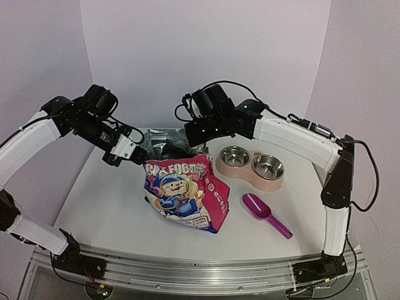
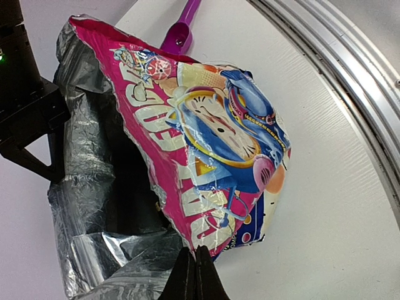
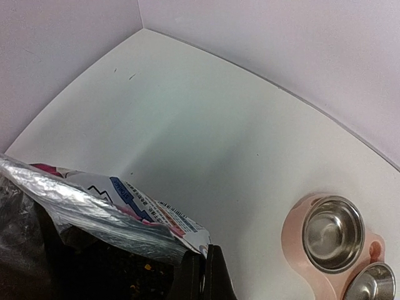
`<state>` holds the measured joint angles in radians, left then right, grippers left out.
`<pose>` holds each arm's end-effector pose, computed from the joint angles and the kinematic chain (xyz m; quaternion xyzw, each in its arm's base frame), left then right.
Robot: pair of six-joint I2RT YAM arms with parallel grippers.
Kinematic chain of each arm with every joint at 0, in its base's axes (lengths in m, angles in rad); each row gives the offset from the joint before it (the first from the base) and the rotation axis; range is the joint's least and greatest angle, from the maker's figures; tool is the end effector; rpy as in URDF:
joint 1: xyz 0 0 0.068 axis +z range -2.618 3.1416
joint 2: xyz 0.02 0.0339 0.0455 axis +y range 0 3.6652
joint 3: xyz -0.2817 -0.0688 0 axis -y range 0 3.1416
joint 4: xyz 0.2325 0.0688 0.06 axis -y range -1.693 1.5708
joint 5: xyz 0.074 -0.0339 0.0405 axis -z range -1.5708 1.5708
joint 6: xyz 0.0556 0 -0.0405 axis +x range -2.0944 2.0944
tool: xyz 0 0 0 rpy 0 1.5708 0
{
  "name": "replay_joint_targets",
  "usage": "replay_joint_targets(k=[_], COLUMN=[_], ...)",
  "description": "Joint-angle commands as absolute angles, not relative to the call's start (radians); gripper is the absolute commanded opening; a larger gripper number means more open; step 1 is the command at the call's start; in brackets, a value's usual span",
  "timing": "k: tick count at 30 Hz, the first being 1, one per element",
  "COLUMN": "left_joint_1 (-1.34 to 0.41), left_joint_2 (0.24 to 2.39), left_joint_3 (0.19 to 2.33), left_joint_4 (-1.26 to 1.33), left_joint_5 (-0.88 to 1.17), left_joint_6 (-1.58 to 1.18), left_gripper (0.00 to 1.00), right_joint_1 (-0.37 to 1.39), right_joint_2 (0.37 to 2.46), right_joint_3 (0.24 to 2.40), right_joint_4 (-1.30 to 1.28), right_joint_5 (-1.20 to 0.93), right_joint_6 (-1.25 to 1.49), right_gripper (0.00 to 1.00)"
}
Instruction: Serve the pet food
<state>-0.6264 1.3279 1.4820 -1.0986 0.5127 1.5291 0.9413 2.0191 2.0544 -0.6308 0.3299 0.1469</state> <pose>0.1821 -0.1655 0.3827 0.8476 0.3668 -0.0871 0.3734 0.2955 0.3751 0.3645 -0.2662 0.8334 0.1151 0.4705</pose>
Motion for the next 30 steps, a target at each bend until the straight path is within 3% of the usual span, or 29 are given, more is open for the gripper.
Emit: replay_joint_targets(k=[1,6,15,23,26,30], left_joint_1=[-0.621,-0.621,-0.621,-0.621,-0.621,-0.621], left_joint_2=[1.319,1.324,1.324,1.318,1.312,1.302], left_joint_3=[1.547,1.551,1.553,1.567,1.560,1.554], left_joint_4=[-1.221,-1.174,-1.136,-1.139,-1.142,-1.138], left_joint_5=[0.538,0.532,0.533,0.532,0.541,0.525], left_joint_6=[1.520,1.506,1.496,1.484,1.478,1.476], left_gripper=[0.00,0.00,0.00,0.00,0.00,0.00], right_joint_1=[0.913,0.917,0.917,0.936,0.936,0.936], right_joint_2=[1.933,1.905,1.858,1.893,1.927,1.963], right_joint_3=[2.084,2.011,1.943,1.938,1.973,2.043], right_joint_4=[-0.625,-0.621,-0.622,-0.657,-0.676,-0.690], right_joint_5=[0.284,0.109,0.017,0.037,0.138,0.283], right_joint_6=[0.112,0.104,0.119,0.126,0.144,0.179], right_gripper=[0.00,0.00,0.46,0.62,0.58,0.36])
